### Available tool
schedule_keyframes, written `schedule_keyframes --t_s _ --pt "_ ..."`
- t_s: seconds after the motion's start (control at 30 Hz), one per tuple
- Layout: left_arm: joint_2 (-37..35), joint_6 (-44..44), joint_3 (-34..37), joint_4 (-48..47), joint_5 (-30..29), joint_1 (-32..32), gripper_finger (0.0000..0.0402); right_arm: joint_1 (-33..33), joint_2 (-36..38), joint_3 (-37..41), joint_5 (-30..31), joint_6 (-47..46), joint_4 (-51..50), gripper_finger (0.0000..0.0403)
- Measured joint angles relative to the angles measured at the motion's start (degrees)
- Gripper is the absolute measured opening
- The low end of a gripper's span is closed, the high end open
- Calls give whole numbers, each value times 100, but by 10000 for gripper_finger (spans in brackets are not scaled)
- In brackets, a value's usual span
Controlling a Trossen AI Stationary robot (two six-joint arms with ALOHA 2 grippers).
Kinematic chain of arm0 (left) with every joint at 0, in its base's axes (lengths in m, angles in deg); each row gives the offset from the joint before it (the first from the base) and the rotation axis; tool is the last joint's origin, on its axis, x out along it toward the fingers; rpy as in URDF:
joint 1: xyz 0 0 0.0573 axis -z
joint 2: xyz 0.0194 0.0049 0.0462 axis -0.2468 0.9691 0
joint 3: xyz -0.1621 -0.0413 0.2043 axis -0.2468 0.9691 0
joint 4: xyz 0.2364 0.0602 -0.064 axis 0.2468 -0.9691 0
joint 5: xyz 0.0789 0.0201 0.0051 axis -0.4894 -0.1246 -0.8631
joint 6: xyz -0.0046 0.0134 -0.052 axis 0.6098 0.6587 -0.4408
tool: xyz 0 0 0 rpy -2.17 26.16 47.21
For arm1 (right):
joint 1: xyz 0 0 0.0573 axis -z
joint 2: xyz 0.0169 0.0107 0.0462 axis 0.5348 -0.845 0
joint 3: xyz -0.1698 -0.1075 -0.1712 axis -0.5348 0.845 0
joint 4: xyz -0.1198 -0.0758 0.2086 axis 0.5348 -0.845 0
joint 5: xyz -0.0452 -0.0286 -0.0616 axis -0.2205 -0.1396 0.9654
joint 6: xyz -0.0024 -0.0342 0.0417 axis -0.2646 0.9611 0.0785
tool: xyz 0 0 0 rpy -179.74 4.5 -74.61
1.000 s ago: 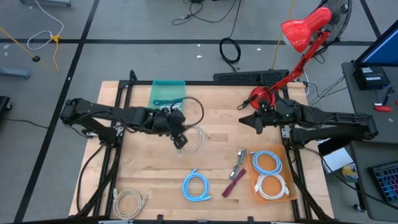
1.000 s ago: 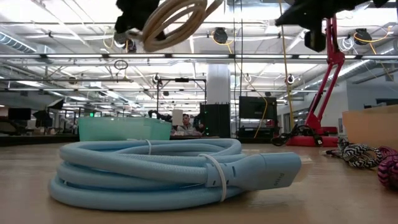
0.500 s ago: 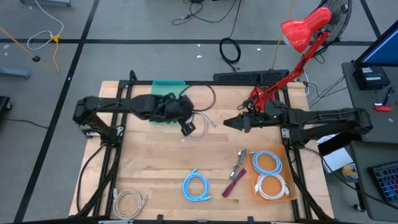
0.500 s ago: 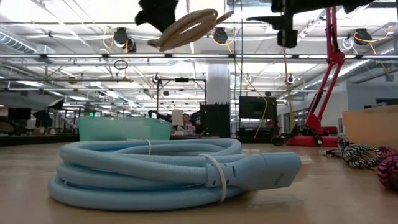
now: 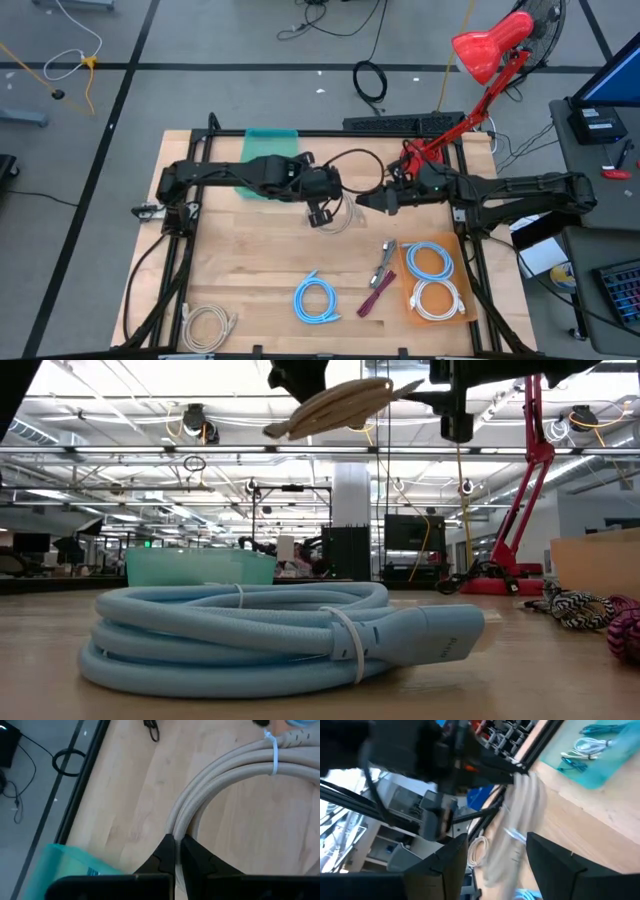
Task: Pick & Place USB Port
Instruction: Put the top light brown HDMI cable into the orange bin
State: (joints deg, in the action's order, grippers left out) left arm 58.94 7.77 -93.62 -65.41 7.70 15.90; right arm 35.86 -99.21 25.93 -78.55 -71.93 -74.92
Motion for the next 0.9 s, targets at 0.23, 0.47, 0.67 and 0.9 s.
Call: schedule_keyframes --t_s 0.23,0.47,0.67,0.9 --pt "3 -31 -1 134 114 -58 8 0 -56 2 16 6 -165 194" --pt "3 -28 -1 352 153 -25 8 15 -283 2 11 -8 -139 194" --pt "3 -25 -1 487 245 24 8 13 -433 2 7 -25 166 194" --pt "3 -11 -1 544 243 38 8 13 -491 2 21 -35 327 188"
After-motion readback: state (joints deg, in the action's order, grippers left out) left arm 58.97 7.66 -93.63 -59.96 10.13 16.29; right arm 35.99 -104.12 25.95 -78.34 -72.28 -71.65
